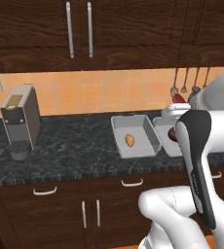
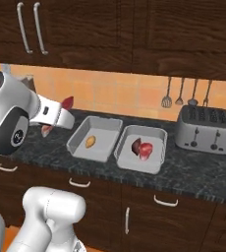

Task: Place one potato and one steak in each tupperware on the nearby counter, to pack two identical lunches.

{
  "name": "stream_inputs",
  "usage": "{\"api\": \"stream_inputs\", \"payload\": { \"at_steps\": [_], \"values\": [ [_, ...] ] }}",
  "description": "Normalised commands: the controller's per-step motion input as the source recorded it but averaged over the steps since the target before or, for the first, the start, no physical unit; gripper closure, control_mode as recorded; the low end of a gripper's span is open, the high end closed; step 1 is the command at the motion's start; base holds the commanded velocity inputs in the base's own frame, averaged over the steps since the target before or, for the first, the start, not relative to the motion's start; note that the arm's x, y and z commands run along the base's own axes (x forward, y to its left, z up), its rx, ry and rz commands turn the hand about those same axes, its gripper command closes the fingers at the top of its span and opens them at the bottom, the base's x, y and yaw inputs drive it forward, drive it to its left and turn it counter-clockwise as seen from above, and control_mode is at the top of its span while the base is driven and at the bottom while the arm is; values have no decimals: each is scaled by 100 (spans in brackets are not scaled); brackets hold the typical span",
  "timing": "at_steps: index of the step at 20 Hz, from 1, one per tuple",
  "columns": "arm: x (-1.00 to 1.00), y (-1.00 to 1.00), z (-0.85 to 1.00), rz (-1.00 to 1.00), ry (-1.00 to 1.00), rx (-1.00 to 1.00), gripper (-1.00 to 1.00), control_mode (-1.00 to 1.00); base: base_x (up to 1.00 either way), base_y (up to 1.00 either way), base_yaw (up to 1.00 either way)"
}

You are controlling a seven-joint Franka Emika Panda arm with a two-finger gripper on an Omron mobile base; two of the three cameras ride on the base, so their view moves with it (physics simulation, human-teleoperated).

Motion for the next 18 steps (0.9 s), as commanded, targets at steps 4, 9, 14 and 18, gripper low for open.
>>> {"api": "stream_inputs", "payload": {
  "at_steps": [4, 9, 14, 18],
  "values": [
    [0, 0, 0, 0, 0, 0, 100, 100, 53, 13, 2],
    [0, 0, 0, 0, 0, 0, 100, 100, 69, 14, 2],
    [70, 2, -99, 1, 12, 0, 100, -100, 0, 0, 0],
    [98, 0, -100, 1, 21, 0, 100, -100, 0, 0, 0]
  ]
}}
